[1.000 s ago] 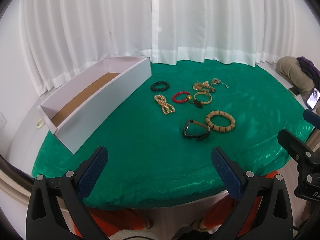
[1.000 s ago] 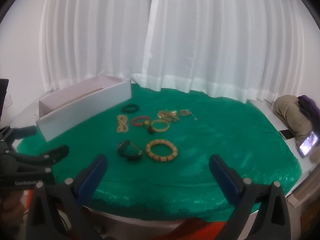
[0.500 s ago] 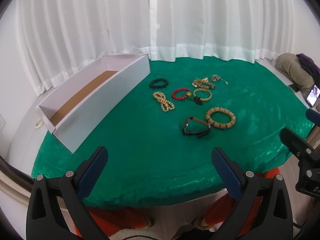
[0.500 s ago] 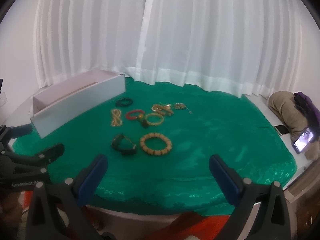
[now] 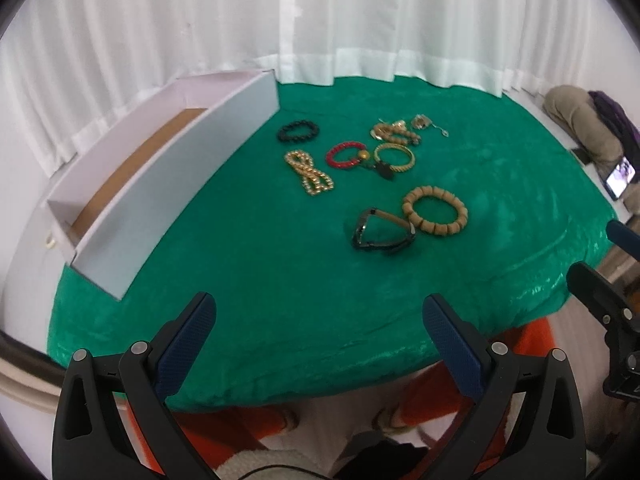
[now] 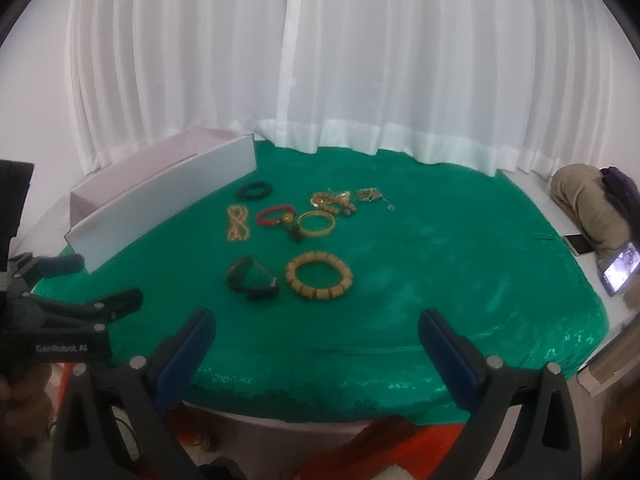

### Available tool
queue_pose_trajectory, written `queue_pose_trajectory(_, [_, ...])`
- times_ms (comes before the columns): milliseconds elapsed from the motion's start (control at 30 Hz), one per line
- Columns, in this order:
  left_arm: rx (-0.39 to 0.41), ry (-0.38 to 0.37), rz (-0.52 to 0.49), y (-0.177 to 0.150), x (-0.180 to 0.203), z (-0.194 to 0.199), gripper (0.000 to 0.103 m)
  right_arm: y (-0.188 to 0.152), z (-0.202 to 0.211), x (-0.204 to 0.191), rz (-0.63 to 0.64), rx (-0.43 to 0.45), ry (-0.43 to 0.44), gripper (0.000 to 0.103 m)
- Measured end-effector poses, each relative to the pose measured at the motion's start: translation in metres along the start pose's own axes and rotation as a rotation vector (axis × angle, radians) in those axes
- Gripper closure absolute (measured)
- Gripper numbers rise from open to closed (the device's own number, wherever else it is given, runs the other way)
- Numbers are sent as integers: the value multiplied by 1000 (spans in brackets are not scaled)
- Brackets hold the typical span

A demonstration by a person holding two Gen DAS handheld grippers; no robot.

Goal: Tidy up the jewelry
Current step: 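Move left tool toward the black watch while right tool approaches the wooden bead bracelet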

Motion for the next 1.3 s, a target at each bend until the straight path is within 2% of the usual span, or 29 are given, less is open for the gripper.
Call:
queue_pose_trajectory(167, [-2,0,-29,12,2,-6,0,4,-9,5,-12,-15,0,0])
queue_pose_trajectory(333, [-52,-54,-41,28,-1,-24,0,12,-19,13,-5,-22,2,0])
queue_pose_trajectory(467, [-134,-138,-81,41,4,-50,0,31,-37,31,-13,-54,31,0])
queue_pose_trajectory(600, [-234,-184,-89,55,10,-84,0,52,-75,45,-29,-178,153,0])
queue_pose_trajectory(700, [-256,-164,-123,65,16,-101,0,61,-106,50,-85,-280,230,0])
queue_pose_trajectory(800, [-294,-142,-139,69,17,-121,0,63,-144,53,-114,-390,240,0])
queue_pose_trajectory(867, [-332,-134,-125,70,15,-137,0,62,-165,51,-117,-449,238,13])
queue_pose_trajectory(967, [-367,-130,-99,69,12,-153,1,55,-193,43,-111,-535,252,22])
queue_pose_trajectory(1067, [-380,-130,-85,69,12,-165,1,49,-213,35,-50,-575,205,30])
queue_pose_trajectory(1300, [-407,-112,-71,64,13,-177,2,38,-240,38,-22,-623,137,34])
Point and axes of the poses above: each gripper's, at about its wrist camera, not at the fingertips, and z roughly against the way its jaws point, x to its right, y to its top, the point moved 5 cm from there along -z, roughly the way its jaws point, and after that the axes turned 1 degree about -y, right-handed, at the moved point
